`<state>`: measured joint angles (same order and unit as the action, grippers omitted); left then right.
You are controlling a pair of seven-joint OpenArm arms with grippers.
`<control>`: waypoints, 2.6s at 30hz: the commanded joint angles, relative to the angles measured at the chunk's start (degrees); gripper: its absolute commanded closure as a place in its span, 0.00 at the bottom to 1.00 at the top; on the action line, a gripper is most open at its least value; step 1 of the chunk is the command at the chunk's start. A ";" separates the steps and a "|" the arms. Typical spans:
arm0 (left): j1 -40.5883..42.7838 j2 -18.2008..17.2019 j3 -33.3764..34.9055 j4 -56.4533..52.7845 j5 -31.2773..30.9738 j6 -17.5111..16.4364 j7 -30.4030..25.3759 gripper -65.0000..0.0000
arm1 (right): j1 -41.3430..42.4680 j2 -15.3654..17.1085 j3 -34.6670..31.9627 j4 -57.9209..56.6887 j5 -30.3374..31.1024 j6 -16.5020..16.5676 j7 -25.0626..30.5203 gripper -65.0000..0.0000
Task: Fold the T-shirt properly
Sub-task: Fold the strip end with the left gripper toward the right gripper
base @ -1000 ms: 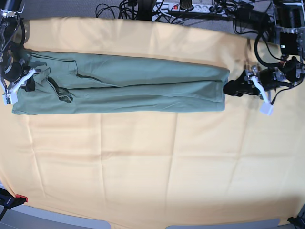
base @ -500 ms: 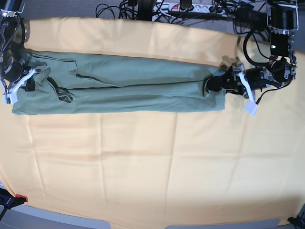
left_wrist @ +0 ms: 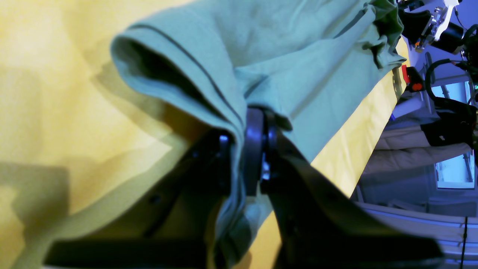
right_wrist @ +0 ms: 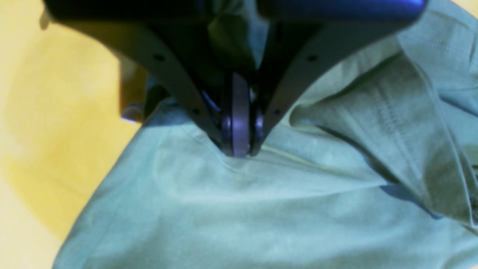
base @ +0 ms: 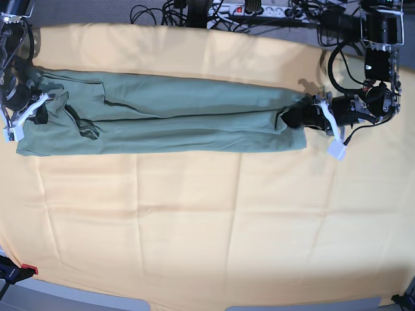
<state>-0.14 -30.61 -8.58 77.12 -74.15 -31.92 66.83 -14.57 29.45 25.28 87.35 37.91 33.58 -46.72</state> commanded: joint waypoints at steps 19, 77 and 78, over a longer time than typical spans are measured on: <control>-0.68 3.13 -7.06 0.98 -10.85 -6.03 2.84 1.00 | 0.26 1.03 0.24 0.33 -0.31 -0.20 0.26 1.00; -1.62 32.52 13.25 7.74 0.28 -8.08 -11.10 1.00 | 0.20 1.07 0.26 0.33 -0.44 2.21 -0.57 1.00; -1.62 32.52 13.03 7.74 0.35 -8.08 -11.10 1.00 | 0.28 1.05 0.26 0.33 -0.44 2.23 -0.37 1.00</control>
<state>-0.82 1.41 4.51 83.85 -72.36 -39.48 56.75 -14.57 29.47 25.28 87.35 37.91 35.64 -47.31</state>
